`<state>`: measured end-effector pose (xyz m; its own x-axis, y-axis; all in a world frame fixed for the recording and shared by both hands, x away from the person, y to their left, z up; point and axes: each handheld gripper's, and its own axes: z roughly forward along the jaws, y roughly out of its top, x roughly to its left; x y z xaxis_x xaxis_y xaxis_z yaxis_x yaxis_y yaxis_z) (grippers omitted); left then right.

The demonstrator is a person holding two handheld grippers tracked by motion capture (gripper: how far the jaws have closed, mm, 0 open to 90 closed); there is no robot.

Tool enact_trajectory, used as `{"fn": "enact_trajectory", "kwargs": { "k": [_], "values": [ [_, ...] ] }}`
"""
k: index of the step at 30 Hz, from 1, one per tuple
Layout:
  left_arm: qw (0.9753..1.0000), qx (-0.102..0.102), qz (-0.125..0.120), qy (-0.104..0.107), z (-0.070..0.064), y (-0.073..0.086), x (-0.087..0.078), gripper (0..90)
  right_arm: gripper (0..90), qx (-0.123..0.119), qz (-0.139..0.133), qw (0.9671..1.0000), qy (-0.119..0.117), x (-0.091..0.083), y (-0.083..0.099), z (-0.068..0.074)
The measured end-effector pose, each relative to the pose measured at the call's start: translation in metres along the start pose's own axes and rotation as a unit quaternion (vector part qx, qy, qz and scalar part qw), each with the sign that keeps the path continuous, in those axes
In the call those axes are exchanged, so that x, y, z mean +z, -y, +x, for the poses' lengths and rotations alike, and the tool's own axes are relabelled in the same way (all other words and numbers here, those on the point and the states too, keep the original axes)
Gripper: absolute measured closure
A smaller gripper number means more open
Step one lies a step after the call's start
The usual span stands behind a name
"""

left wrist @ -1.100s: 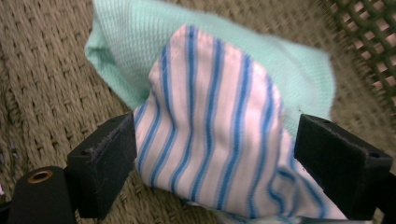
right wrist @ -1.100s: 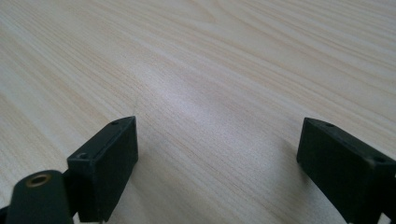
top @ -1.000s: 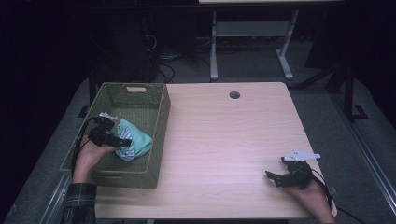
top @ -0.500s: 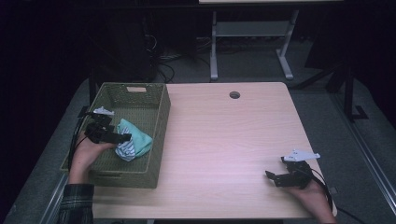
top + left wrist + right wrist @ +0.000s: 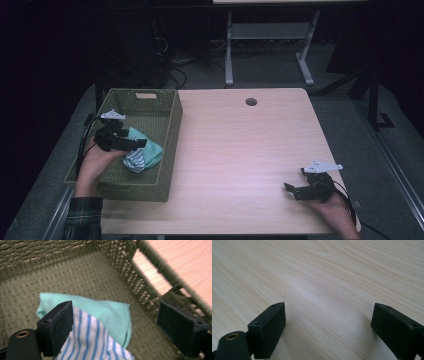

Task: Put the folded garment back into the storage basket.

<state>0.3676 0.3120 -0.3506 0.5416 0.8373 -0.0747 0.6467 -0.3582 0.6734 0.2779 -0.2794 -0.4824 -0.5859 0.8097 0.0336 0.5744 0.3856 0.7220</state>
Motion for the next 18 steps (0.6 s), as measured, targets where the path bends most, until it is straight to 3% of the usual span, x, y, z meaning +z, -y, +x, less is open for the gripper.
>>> {"fn": "enact_trajectory", "kwargs": {
  "k": [11,18],
  "values": [
    [0.9989,0.014,-0.029,0.033,-0.025,-0.015,-0.005,13.2,11.9,0.000,0.000,1.0000,0.000,0.000,0.000,0.000],
    [0.9974,0.032,-0.035,0.054,-0.046,-0.024,-0.004,13.2,11.9,0.000,0.000,1.0000,0.000,0.000,0.000,0.000]
  ]
}}
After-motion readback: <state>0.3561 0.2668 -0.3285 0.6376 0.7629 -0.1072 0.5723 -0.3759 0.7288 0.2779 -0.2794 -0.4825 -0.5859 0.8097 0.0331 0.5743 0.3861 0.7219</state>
